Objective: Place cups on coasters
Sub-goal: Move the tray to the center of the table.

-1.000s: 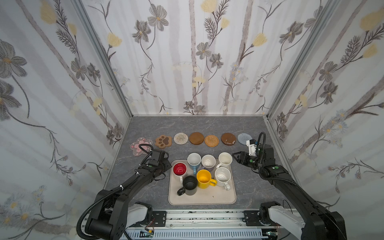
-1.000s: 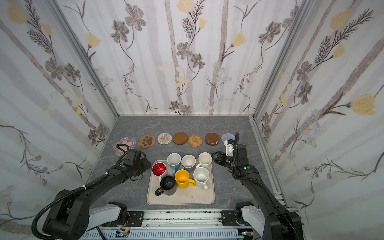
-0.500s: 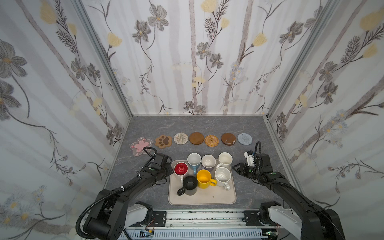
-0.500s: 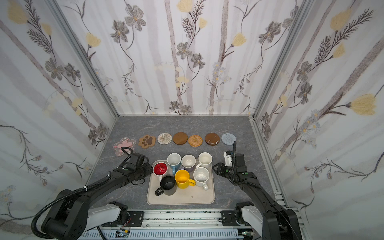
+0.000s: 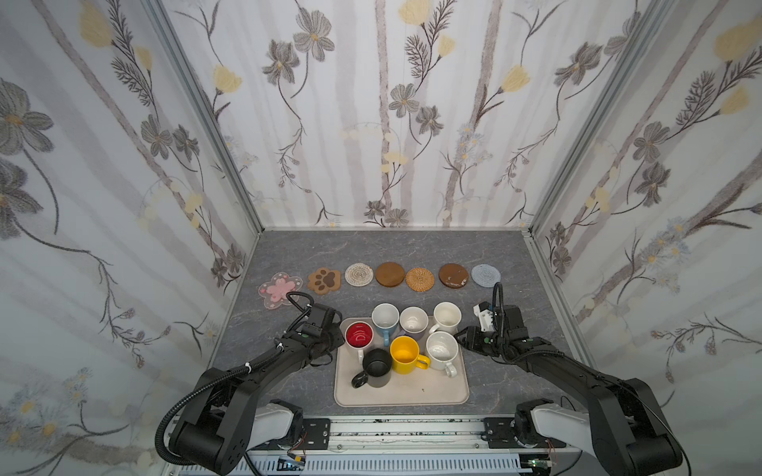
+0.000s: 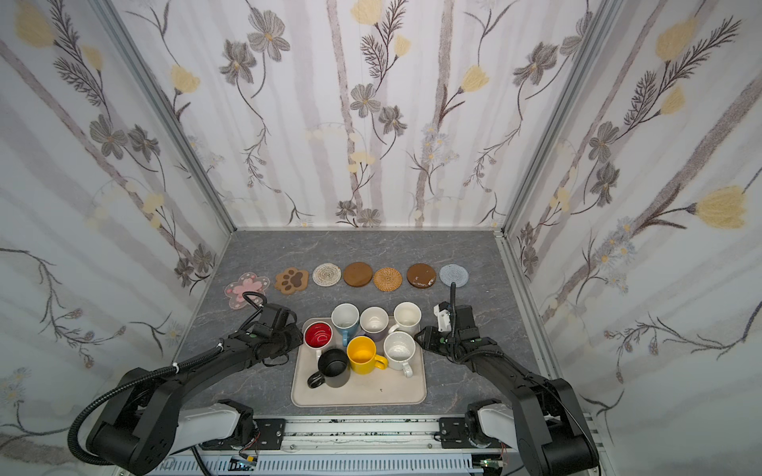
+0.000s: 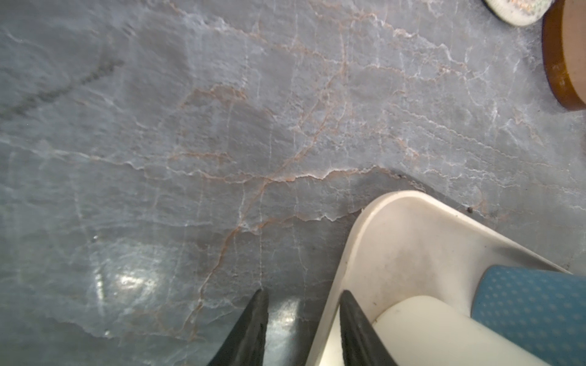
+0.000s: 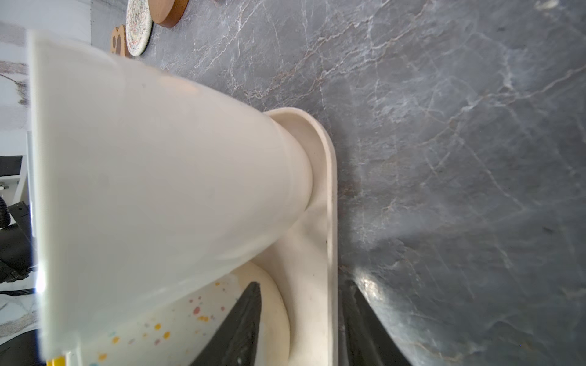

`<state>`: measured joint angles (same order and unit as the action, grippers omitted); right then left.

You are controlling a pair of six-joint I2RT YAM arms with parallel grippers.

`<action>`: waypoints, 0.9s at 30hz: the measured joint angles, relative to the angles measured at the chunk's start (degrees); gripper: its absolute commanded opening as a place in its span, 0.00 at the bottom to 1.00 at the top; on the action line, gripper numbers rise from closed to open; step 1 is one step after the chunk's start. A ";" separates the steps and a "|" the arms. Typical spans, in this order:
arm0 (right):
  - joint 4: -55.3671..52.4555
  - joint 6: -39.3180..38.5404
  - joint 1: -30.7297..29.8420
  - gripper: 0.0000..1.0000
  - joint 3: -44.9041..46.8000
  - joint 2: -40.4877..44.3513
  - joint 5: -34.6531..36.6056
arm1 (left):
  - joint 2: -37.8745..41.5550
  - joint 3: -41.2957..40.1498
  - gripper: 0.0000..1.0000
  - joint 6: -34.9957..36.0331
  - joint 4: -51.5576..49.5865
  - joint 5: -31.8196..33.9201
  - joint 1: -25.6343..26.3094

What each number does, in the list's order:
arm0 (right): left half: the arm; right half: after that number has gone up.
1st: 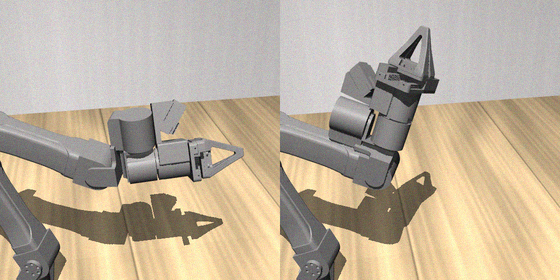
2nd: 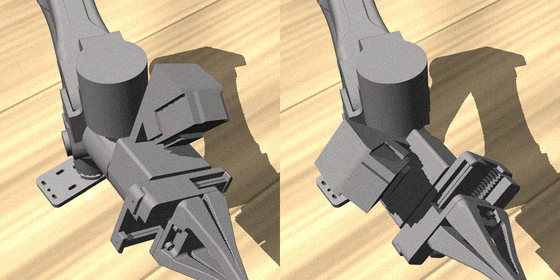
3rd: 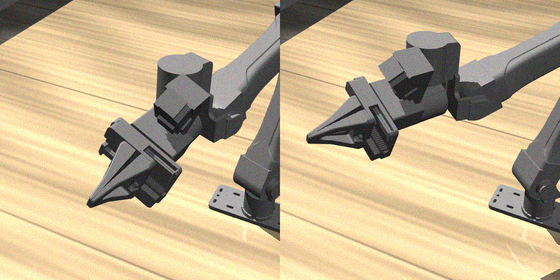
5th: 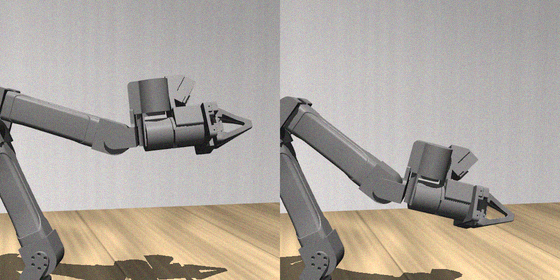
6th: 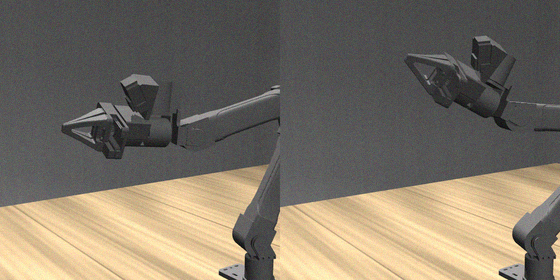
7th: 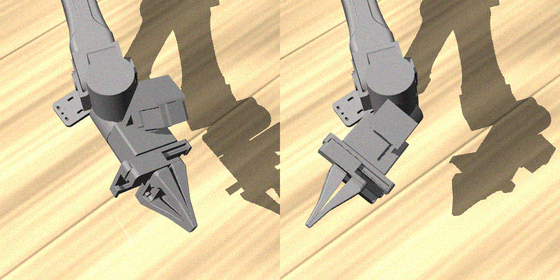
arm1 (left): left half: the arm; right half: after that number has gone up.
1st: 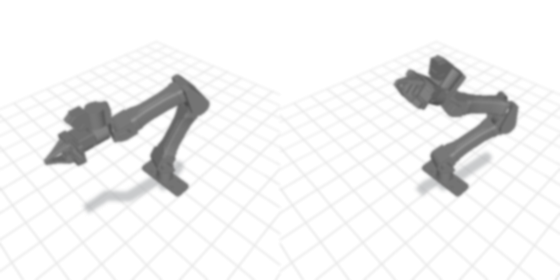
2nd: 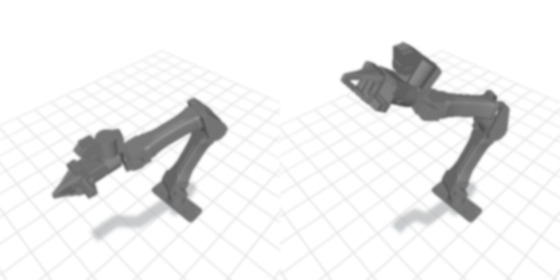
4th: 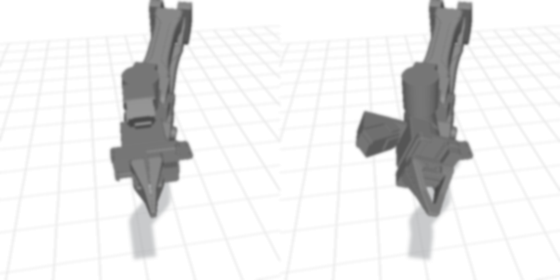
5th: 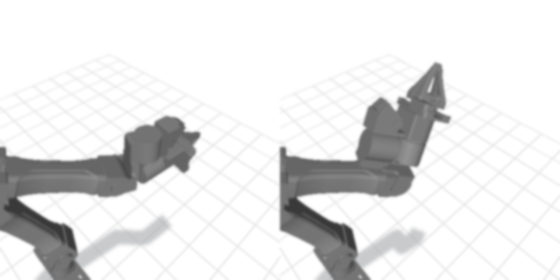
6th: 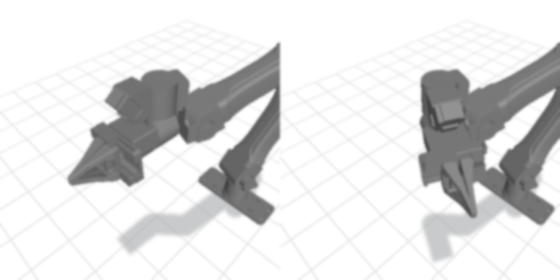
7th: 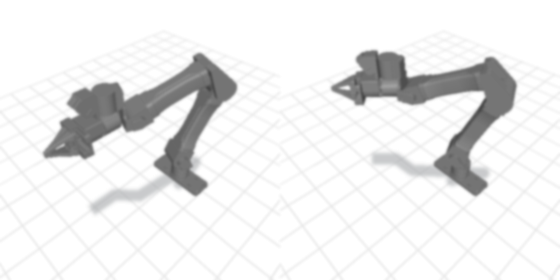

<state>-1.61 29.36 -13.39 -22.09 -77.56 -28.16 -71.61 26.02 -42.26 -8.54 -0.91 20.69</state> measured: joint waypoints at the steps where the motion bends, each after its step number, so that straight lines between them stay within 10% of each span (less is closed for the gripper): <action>1: 0.15 -0.02 0.00 0.42 0.00 -0.42 -0.02 | -0.02 -0.11 0.36 -0.07 0.39 -0.04 0.00; 27: 4.44 0.20 0.07 0.00 0.04 -5.57 1.66 | -2.34 -2.89 0.00 1.73 10.34 -3.80 -0.42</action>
<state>2.83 29.56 -13.32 -22.04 -83.13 -26.50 -73.95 23.14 -40.53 1.80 -4.71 20.27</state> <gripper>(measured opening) 0.059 0.074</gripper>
